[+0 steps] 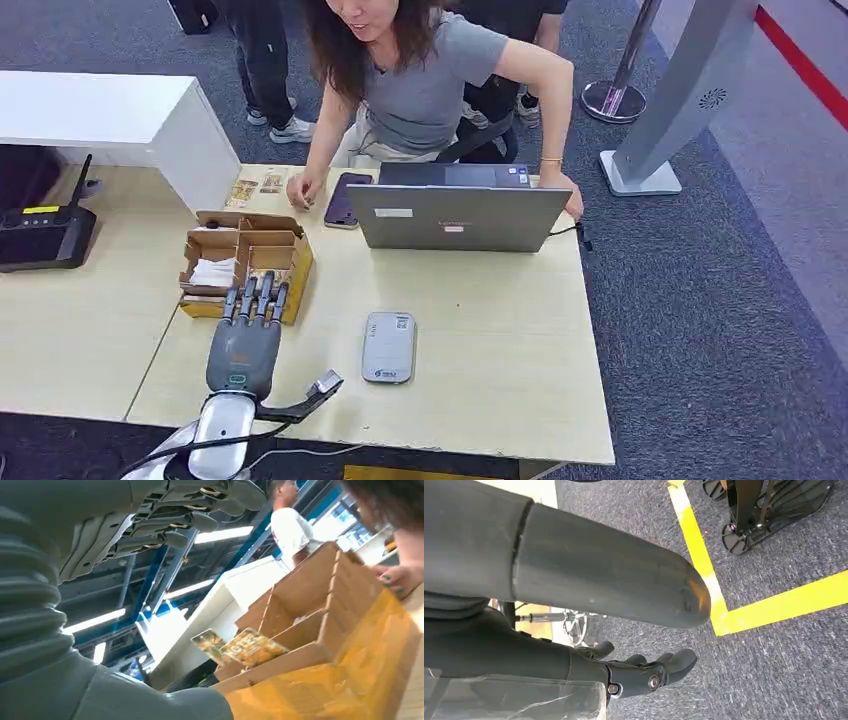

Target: Pass the card to the sensor for recognition and then transmit it.

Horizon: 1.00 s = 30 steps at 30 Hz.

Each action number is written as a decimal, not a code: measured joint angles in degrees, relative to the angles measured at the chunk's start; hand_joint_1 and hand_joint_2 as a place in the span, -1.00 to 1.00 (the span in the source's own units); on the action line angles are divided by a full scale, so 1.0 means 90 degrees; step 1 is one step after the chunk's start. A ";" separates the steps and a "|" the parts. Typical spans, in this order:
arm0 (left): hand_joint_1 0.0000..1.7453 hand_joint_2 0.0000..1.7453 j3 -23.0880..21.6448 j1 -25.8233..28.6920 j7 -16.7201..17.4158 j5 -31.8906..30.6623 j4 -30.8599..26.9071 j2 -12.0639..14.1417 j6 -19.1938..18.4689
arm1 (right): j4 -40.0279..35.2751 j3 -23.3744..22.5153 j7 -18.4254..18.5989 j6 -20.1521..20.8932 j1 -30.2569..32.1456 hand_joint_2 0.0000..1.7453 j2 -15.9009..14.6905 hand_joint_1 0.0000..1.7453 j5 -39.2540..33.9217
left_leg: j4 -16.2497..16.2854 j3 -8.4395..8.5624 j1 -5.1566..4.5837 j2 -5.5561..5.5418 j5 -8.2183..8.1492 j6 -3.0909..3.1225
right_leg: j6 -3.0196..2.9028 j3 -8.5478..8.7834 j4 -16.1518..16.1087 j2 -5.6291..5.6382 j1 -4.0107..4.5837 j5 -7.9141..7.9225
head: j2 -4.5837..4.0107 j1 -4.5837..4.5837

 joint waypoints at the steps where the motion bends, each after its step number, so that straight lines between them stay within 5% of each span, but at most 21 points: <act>1: -1.00 1.00 0.0027 0.0020 0.0027 0.0000 0.0000 0.0005 -0.0032 | 0.0000 0.0000 0.0000 0.0000 0.0001 -1.00 0.0000 -1.00 0.0000 | 0.0000 0.0000 0.0000 0.0000 0.0000 0.0000 | 0.0000 0.0000 0.0000 0.0000 0.0000 0.0000 | -0.0002 0.0000; 18: -1.00 1.00 0.0532 0.0287 0.0095 0.0000 -0.0066 0.0102 -0.0216 | 0.0000 0.0000 0.0012 0.0000 -0.0002 -1.00 0.0000 -1.00 0.0002 | 0.0000 0.0000 0.0000 0.0000 0.0000 0.0000 | 0.0000 0.0000 0.0000 -0.0001 0.0000 0.0000 | 0.0000 0.0000; 30: -1.00 1.00 0.1006 0.0245 -0.0046 0.0000 0.0085 0.0117 0.0029 | 0.0000 0.0027 0.0010 0.0097 -0.0004 -1.00 0.0000 -1.00 0.0136 | 0.0000 0.0001 0.0000 0.0000 0.0000 0.0000 | 0.0000 0.0000 0.0000 0.0000 0.0000 0.0000 | -0.0002 -0.0002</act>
